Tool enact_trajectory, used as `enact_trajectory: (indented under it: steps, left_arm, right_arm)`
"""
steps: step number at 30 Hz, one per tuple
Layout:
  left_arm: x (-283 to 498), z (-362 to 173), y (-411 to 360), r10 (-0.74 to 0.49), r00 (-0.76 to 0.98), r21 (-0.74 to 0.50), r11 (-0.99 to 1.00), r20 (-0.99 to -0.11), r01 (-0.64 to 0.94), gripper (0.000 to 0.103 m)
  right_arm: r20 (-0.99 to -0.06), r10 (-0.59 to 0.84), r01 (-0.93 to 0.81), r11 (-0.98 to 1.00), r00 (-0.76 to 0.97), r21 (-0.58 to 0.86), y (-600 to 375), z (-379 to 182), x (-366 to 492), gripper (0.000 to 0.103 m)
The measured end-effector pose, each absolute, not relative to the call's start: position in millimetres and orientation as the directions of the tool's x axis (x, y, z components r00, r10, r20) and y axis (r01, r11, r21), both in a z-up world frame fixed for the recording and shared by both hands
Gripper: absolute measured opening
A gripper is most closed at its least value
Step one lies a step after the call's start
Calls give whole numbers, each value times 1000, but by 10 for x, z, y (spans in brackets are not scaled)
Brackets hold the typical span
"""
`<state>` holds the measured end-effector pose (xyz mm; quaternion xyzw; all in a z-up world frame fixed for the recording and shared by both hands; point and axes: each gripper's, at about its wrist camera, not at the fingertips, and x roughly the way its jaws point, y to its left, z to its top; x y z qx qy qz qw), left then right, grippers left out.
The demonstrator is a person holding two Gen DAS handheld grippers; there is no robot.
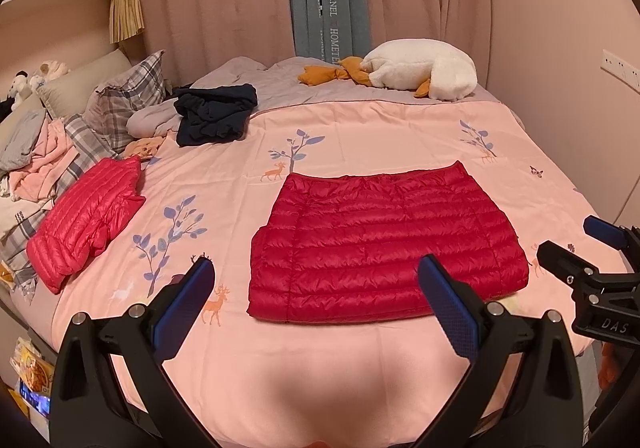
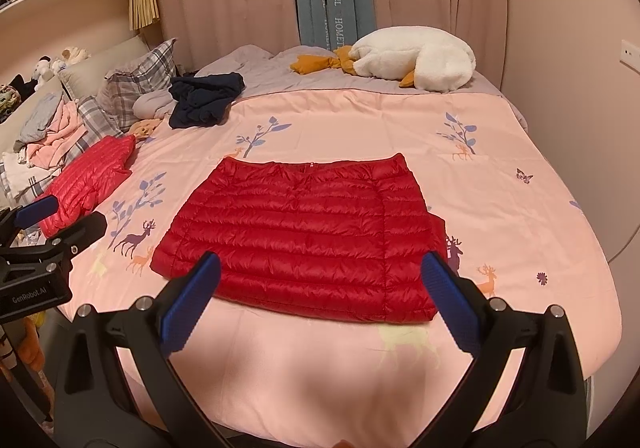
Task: Fold large clothes
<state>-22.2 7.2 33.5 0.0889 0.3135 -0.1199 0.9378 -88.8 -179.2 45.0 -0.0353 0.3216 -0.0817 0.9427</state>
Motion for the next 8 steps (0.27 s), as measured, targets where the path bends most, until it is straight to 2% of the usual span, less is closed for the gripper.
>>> enact_trajectory:
  steps: [8]
  left_arm:
    - [-202,321,70,-167,766,81,958,-621,275,102]
  right_arm:
    - [-601,-171,130,985,781,-112,-1805,442,-880,101]
